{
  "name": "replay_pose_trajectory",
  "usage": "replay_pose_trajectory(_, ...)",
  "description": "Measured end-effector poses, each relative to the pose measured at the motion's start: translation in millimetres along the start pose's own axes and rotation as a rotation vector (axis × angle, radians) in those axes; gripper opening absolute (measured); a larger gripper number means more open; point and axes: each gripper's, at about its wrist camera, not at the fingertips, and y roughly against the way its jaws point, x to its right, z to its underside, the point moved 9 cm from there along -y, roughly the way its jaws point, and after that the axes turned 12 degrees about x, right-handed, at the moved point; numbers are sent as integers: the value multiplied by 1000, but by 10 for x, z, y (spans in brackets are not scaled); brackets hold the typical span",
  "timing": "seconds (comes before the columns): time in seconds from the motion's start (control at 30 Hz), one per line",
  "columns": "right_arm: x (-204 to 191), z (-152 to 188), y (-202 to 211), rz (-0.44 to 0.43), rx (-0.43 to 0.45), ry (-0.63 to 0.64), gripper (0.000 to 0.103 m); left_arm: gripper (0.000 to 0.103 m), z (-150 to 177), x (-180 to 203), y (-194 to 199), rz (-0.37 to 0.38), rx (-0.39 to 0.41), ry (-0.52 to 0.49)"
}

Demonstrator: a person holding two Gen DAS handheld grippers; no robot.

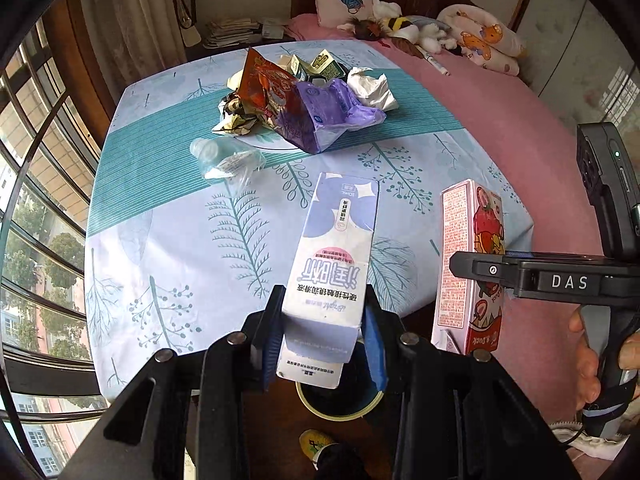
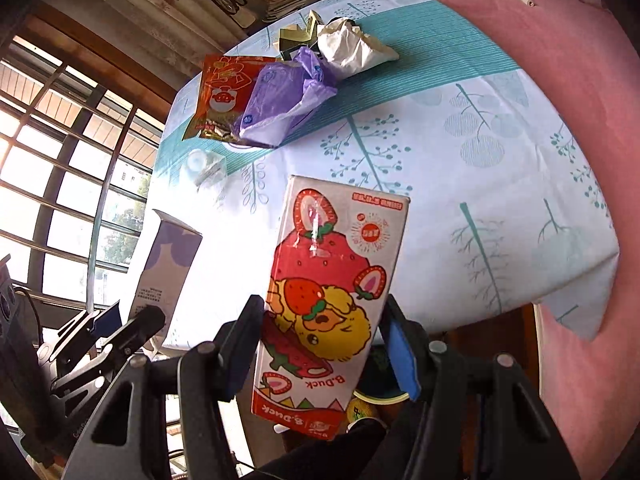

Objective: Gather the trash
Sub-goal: 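Carry both cartons over the bin and open both grippers to drop them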

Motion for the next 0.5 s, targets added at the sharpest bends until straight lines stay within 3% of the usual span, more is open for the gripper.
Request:
replay_pose_trajectory(0.27, -73, 1002, -101, 24, -92, -56, 58, 34, 690, -110, 147, 33, -67, 9)
replay_pose_trajectory(0.5, 107, 1552, -356, 67, -174, -86, 58, 34, 1202, 10, -22, 35, -123, -30)
